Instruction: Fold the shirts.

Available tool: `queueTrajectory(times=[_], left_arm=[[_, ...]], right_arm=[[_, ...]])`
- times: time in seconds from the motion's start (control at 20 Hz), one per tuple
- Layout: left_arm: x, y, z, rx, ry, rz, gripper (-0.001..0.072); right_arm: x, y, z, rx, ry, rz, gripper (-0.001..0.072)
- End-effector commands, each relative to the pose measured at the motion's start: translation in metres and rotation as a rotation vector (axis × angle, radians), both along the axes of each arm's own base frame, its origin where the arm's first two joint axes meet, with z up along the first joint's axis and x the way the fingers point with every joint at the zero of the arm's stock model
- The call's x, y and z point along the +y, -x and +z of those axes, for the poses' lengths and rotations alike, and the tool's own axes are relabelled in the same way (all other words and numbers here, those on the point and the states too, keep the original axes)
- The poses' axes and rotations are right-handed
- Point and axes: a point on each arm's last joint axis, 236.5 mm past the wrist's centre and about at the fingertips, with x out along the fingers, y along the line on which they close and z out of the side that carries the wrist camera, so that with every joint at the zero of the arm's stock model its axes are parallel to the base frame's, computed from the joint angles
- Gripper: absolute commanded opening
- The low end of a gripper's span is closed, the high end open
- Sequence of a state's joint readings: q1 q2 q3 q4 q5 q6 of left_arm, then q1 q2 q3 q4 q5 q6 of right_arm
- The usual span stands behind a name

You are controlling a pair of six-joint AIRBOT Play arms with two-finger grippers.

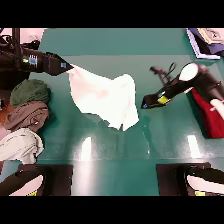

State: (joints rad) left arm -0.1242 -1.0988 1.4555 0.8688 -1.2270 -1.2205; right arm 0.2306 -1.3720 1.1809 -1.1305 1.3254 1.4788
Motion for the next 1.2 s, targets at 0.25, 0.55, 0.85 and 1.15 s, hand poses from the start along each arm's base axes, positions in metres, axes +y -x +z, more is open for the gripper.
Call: queueTrajectory(times=[0.25,0.55,0.85,1.15], left_arm=[[0.012,-0.004,0.001,0.002,-0.031,0.059,0.0025],[0.012,-0.005,0.001,0.006,-0.027,0.063,0.0025],[0.04,-0.026,0.067,-0.181,-0.031,0.192,0.0024],[0.069,0.024,0.261,-0.673,0.036,0.282,0.0024]], right_arm=[[0.02,0.009,-0.075,0.117,-0.037,-0.044,0.0548],[0.041,0.004,-0.08,0.056,-0.032,-0.01,0.0099],[0.013,-0.052,0.021,-0.224,-0.06,-0.062,0.0011],[-0.088,-0.082,0.315,-0.943,-0.099,-0.295,0.001]])
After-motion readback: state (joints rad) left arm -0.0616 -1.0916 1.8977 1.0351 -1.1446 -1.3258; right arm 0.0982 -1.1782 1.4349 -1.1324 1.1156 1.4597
